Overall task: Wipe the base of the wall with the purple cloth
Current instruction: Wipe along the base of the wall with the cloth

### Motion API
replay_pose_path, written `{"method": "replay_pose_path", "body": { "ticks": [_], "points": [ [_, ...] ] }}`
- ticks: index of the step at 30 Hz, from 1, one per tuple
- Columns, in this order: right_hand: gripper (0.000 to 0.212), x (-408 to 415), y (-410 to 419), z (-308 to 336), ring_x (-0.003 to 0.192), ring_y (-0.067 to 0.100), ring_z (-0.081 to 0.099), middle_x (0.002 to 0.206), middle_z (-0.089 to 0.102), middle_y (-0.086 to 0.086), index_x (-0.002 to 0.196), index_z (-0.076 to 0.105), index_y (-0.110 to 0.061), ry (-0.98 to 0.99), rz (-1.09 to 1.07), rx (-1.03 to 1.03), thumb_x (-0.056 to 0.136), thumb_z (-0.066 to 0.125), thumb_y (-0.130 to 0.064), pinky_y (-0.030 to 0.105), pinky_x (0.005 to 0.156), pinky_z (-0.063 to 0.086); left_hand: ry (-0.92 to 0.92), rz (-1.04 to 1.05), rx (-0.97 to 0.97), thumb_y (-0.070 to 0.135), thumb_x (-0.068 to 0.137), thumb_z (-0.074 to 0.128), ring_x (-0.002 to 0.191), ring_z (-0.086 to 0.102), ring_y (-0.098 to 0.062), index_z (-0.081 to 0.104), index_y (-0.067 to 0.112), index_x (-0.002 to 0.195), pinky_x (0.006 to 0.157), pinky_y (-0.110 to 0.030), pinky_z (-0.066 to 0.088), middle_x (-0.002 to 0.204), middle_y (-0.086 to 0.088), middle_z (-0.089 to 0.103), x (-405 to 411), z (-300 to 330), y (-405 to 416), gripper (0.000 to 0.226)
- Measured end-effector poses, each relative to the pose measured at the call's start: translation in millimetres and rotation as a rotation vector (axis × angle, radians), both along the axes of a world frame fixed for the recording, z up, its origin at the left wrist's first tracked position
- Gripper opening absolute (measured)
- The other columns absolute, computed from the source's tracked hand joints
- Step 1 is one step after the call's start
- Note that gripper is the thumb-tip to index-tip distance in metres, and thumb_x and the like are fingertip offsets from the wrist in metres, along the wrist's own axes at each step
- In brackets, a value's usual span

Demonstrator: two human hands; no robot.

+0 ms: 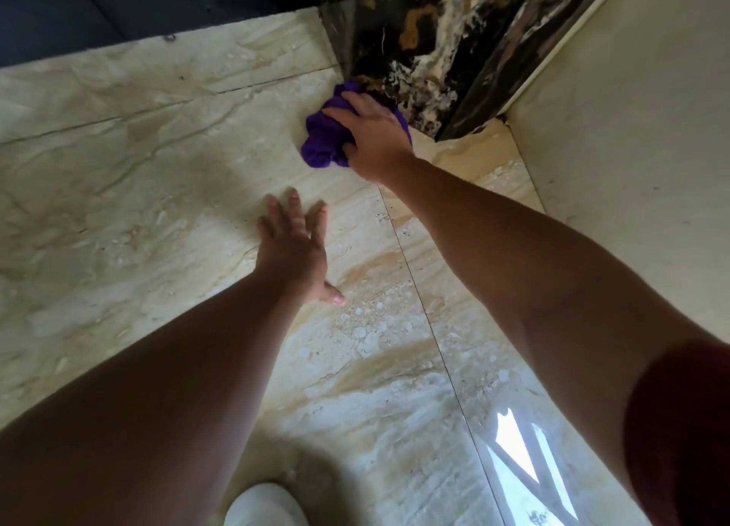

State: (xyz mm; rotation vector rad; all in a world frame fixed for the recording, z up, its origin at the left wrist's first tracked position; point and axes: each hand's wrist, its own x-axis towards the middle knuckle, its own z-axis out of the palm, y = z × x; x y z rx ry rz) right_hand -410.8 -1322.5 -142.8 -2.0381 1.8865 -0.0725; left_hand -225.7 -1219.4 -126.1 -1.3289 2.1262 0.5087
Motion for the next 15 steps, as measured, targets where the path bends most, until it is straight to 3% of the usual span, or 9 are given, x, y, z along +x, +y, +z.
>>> {"method": "replay_pose_path", "body": {
  "ticks": [7,12,15],
  "points": [
    [0.062,-86.1,104.9,1.1,0.143,0.033,0.034,0.158,0.035,0.008,0.145,0.044,-0.030,0.028,-0.103,-0.051,0.083,0.053,-0.026,0.050,0.117,0.030,0.001,0.010,0.026,0.068,0.064,0.079,0.145,-0.021,-0.055,-0.025,0.017,0.154,0.122,-0.061,0.001,0.156,-0.029,-0.034,-1.0,8.5,-1.1,0.148],
    [0.062,-116.7,124.2,3.0,0.142,0.040,0.035,0.155,0.040,0.014,0.143,0.051,-0.022,0.064,-0.284,-0.067,0.081,0.047,-0.030,0.052,0.115,0.033,0.002,0.002,0.029,0.072,0.064,0.076,0.145,-0.021,-0.057,-0.027,0.013,0.154,0.122,-0.059,0.000,0.155,-0.031,-0.035,-2.6,5.8,-2.1,0.149],
    [0.065,-91.5,121.8,1.6,0.143,0.039,0.033,0.155,0.040,0.012,0.142,0.051,-0.022,0.080,-0.149,-0.059,0.081,0.036,-0.037,0.051,0.117,0.030,0.008,0.013,0.018,0.074,0.060,0.077,0.144,-0.021,-0.058,-0.027,0.010,0.153,0.122,-0.059,0.000,0.153,-0.033,-0.035,-4.5,1.1,0.7,0.153]
  ]
}}
